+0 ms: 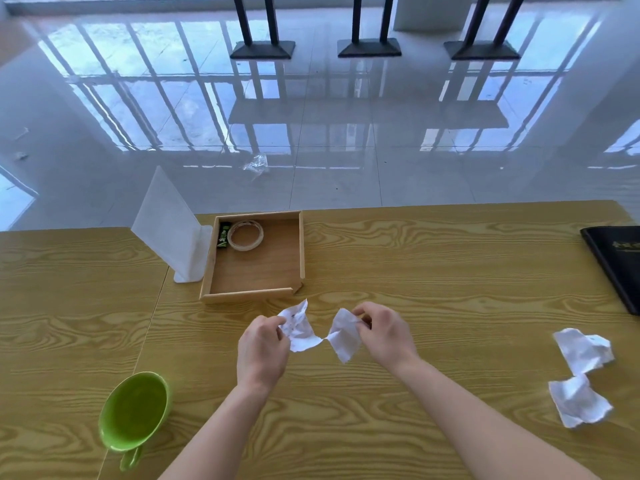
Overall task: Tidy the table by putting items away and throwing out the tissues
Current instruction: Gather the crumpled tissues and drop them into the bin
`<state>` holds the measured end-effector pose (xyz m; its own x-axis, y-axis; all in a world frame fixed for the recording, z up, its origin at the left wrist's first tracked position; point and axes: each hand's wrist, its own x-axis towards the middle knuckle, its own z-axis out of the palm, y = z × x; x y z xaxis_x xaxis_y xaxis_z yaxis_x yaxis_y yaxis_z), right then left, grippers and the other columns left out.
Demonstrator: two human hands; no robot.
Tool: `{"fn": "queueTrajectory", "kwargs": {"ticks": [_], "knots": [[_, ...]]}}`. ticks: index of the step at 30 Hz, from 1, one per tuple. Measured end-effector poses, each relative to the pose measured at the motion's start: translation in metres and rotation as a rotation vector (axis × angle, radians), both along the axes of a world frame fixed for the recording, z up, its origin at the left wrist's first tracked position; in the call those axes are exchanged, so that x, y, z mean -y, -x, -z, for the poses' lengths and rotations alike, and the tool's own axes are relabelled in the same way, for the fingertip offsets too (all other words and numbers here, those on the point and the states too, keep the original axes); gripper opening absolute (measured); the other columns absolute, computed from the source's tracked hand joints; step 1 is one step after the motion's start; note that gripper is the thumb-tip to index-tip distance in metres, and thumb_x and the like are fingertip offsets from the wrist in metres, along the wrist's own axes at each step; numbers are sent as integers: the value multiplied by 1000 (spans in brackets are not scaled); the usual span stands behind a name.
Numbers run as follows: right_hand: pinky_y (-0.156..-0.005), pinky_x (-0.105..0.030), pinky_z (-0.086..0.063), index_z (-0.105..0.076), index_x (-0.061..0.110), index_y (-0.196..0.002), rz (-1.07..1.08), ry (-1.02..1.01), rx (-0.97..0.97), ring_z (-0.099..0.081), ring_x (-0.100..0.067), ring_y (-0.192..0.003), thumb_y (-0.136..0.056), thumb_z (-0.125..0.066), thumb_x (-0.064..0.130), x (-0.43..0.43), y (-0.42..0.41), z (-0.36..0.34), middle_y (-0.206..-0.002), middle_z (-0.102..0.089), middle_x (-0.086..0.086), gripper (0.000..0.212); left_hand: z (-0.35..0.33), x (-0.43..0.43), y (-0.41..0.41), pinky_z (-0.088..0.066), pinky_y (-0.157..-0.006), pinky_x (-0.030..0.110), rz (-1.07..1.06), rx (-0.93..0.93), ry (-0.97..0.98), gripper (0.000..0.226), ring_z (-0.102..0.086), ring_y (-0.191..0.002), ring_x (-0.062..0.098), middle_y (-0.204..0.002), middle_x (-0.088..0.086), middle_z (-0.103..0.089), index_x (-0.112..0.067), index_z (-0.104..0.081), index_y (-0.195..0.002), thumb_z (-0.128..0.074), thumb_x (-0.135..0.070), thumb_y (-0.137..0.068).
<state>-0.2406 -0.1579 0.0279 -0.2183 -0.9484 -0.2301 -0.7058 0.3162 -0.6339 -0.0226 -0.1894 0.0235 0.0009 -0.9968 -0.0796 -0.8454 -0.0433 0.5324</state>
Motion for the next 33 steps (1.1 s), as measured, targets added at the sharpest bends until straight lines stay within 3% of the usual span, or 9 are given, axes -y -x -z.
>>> {"fn": "queueTrajectory", "kwargs": {"ticks": [5, 9, 16, 23, 27, 33], "knots": [[-58, -22, -38, -70, 24, -98, 56, 57, -13, -59, -14, -79, -84, -59, 14, -10, 32, -20, -79, -62, 15, 20, -19, 0, 34, -39, -67, 25, 50, -62, 80, 33, -53, -73, 12, -80, -7, -59, -15, -73, -110, -61, -4, -81], [-67, -30, -48, -71, 19, -100, 126, 80, -41, -62, -18, -83, -83, -58, 10, -25, 46, -36, -86, -67, 6, 23, -28, -4, 53, -40, -69, 25, 145, -113, 122, 32, -53, -73, 11, -81, -7, -60, -14, -73, -109, -61, -3, -82], [-71, -30, -49, -71, 19, -105, 376, 117, -109, -63, -18, -89, -87, -59, 15, -78, 54, -63, -94, -69, 4, 21, -43, -8, 67, -48, -76, 31, 337, -165, 125, 30, -62, -84, 18, -92, -3, -66, -14, -72, -111, -60, -6, -84], [-76, -33, -52, -70, 15, -107, 574, 177, -195, -65, -18, -91, -89, -61, 14, -149, 74, -87, -97, -73, 1, 21, -63, -39, 102, -42, -73, 26, 533, -201, 169, 30, -59, -81, 14, -92, -4, -67, -14, -73, -109, -63, -4, -82], [-73, -30, -50, -70, 15, -105, 671, 173, -211, -66, -19, -90, -88, -61, 12, -193, 92, -93, -93, -73, 1, 20, -71, -67, 135, -41, -74, 24, 640, -228, 168, 30, -55, -79, 9, -95, -4, -67, -13, -73, -109, -64, -4, -82], [-68, -34, -50, -69, 16, -98, 787, 197, -247, -64, -22, -84, -87, -60, 12, -273, 132, -98, -88, -71, 2, 15, -82, -126, 195, -44, -71, 28, 779, -254, 178, 30, -62, -80, 18, -90, -2, -67, -13, -74, -107, -64, -3, -81]]}}
